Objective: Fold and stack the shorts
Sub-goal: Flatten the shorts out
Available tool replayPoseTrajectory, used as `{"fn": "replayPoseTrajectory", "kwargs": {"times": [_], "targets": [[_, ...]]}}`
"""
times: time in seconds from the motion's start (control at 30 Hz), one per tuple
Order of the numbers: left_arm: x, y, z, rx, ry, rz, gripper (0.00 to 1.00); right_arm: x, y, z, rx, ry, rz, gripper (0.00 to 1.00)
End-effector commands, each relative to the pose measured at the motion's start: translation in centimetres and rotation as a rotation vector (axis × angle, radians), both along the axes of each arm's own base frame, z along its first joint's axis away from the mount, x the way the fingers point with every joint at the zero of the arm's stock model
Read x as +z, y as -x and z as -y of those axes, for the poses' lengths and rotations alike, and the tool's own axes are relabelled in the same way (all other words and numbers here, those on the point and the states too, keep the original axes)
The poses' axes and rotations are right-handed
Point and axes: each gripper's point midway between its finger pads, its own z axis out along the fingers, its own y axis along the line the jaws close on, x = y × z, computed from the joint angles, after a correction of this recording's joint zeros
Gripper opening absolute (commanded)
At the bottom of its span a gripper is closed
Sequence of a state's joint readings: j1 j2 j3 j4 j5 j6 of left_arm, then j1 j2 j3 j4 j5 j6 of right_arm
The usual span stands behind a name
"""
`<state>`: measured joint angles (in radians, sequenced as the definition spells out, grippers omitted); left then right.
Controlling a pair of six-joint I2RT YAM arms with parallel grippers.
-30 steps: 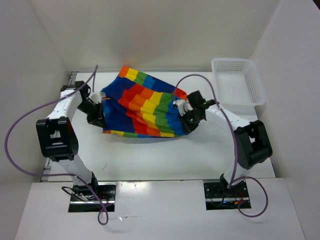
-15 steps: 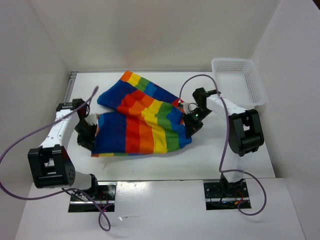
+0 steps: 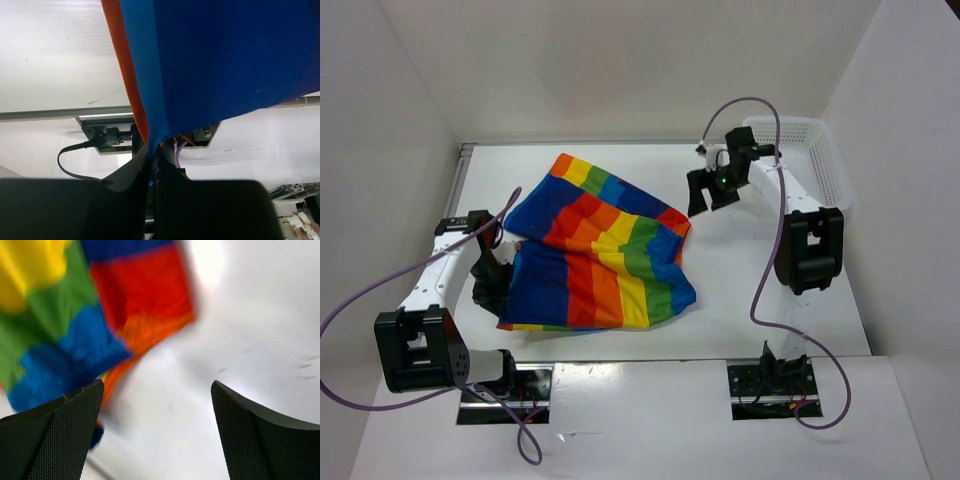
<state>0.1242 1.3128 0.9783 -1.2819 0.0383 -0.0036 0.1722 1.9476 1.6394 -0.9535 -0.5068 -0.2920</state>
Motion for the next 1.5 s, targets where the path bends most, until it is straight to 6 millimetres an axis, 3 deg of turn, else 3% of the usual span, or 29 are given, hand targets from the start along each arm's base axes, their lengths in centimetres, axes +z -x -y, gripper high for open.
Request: {"fn": "replayPoseTrajectory", "kwargs": {"times": [0.0,0.1,0.2,0.27,0.4,0.5,0.53,0.57,0.6,0.63,0.67,0.7,0.73,0.77,0.83,0.9,0.93,1.0,1.03,1.07,1.1,1.2,1.27,1.33,1.43,1.47], "targets": [[0.1,0.2,0.0,0.000,0.001,0.011,0.09,2.4,-7.6,-3.1,-0.158,-0.052,0.204,0.92],[0.0,0.0,-0.2,-0.002,-0.013,0.018,0.09,-0.6,-10.0,-3.0,-0.246,0.000,0.182,0.92],[0.1,-0.3,-0.5,-0.003,-0.024,0.019,0.09,-3.3,-11.0,-2.1,-0.293,0.086,0.182,0.92],[0.3,-0.5,-0.5,-0.002,-0.025,0.028,0.09,-4.4,-11.1,-1.8,-0.301,0.110,0.169,0.92],[0.2,-0.5,-0.5,-0.003,-0.024,0.019,0.09,-7.4,-9.9,-3.2,-0.256,0.180,0.145,0.89],[-0.1,-0.8,-0.4,-0.002,-0.013,0.011,0.09,-8.5,-9.1,-4.0,-0.210,0.205,0.142,0.74],[-0.1,-0.8,-0.4,-0.002,-0.013,0.011,0.09,-8.5,-8.9,-4.5,-0.201,0.213,0.147,0.55],[-0.1,-0.8,-0.4,-0.002,-0.013,0.011,0.09,-8.6,-9.0,-4.3,-0.206,0.223,0.151,0.43],[-0.1,-0.8,-0.4,-0.002,-0.013,0.011,0.09,-8.5,-9.2,-4.5,-0.221,0.214,0.155,0.32],[-0.1,-0.8,-0.4,-0.002,-0.013,0.011,0.09,-8.0,-10.0,-4.4,-0.242,0.217,0.182,0.11],[-0.1,-0.8,-0.4,-0.002,-0.013,0.011,0.09,-7.9,-11.2,-3.4,-0.306,0.265,0.218,0.01],[-0.1,-0.8,-0.4,-0.002,-0.013,0.011,0.09,-7.0,-12.4,-3.0,-0.352,0.282,0.262,0.00],[-0.1,-0.8,-0.4,-0.002,-0.013,0.011,0.07,-5.8,-15.0,-2.3,-0.422,0.287,0.332,0.00],[-0.2,-0.7,-0.5,-0.003,-0.022,0.009,0.07,-4.9,-16.7,-0.5,-0.536,0.335,0.384,0.00],[-0.2,-0.7,-0.5,-0.003,-0.022,0.009,0.07,-2.0,-20.6,0.3,-0.631,0.323,0.502,0.00],[-0.2,-1.0,-0.7,-0.004,-0.034,0.019,0.07,-0.1,-22.8,1.0,-0.715,0.331,0.582,0.00],[-0.2,-1.0,-0.8,-0.004,-0.034,0.019,0.07,2.3,-24.2,0.8,-0.754,0.299,0.635,0.00],[-0.3,-1.2,-0.8,-0.003,-0.036,0.029,0.07,2.7,-25.5,0.8,-0.812,0.276,0.662,0.00],[-0.3,-1.2,-0.8,-0.003,-0.036,0.029,0.07,3.9,-26.0,0.0,-0.812,0.251,0.689,0.00],[-0.3,-1.2,-0.8,-0.003,-0.036,0.029,0.07,3.7,-26.2,0.0,-0.812,0.251,0.689,0.11],[-0.4,-1.5,-0.8,-0.003,-0.037,0.040,0.07,3.7,-26.0,-1.0,-0.792,0.238,0.687,0.28],[-0.8,-1.9,-0.5,-0.011,-0.030,0.067,0.07,2.3,-25.2,-1.9,-0.740,0.219,0.636,0.85],[-1.2,-2.9,-0.5,-0.010,-0.024,0.108,0.07,3.0,-24.4,-2.2,-0.717,0.198,0.623,1.00],[-1.4,-3.8,-0.4,-0.010,-0.019,0.144,0.09,3.3,-23.6,-2.9,-0.670,0.169,0.603,1.00],[-1.9,-5.0,0.1,-0.009,0.013,0.196,0.09,6.6,-21.0,-4.3,-0.539,0.065,0.584,1.00],[-2.1,-4.9,0.3,-0.009,0.023,0.204,0.09,8.2,-18.9,-4.1,-0.488,0.029,0.571,0.98]]}}
